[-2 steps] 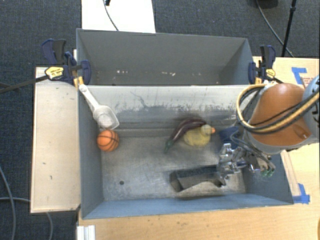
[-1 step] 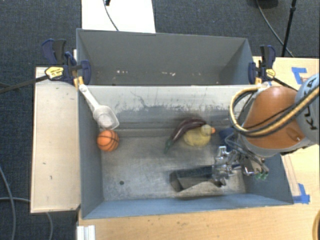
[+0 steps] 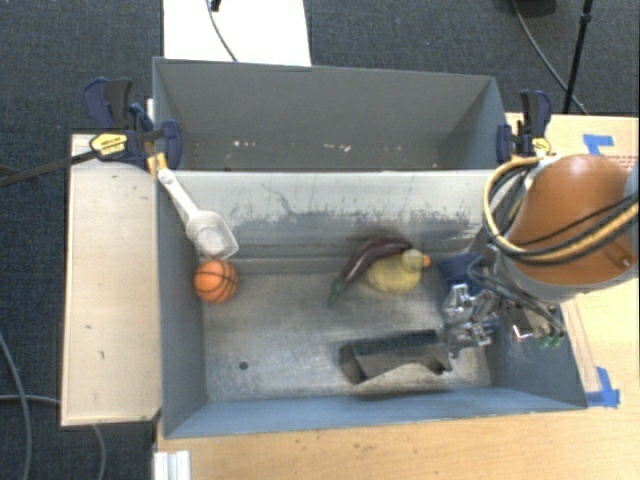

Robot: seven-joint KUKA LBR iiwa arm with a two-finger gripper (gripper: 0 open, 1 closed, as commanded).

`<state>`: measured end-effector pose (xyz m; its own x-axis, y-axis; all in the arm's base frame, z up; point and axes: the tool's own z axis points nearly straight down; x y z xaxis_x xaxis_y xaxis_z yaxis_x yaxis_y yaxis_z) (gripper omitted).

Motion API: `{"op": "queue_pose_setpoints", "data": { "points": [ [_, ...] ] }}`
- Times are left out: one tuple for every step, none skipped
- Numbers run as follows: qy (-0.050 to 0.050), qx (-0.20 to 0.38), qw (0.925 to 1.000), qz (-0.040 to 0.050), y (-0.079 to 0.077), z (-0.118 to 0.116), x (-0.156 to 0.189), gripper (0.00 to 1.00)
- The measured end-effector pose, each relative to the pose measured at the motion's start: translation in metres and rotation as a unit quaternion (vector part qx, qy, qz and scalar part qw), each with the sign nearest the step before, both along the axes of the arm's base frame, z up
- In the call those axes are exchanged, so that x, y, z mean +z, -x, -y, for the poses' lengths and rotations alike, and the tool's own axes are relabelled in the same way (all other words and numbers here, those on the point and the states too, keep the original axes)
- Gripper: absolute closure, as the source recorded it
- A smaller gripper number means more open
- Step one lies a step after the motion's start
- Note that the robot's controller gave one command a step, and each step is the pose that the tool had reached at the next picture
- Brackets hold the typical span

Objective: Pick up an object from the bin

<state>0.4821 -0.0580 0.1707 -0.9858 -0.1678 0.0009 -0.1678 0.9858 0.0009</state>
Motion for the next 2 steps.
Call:
{"op": "queue_pose_setpoints", "data": {
  "points": [
    [0.000, -0.016, 0.9999, 0.0030, 0.001, 0.001, 0.027, 1.00],
    [0.000, -0.086, 0.9963, 0.0017, -0.022, -0.019, -0.025, 0.00]
  ]
}}
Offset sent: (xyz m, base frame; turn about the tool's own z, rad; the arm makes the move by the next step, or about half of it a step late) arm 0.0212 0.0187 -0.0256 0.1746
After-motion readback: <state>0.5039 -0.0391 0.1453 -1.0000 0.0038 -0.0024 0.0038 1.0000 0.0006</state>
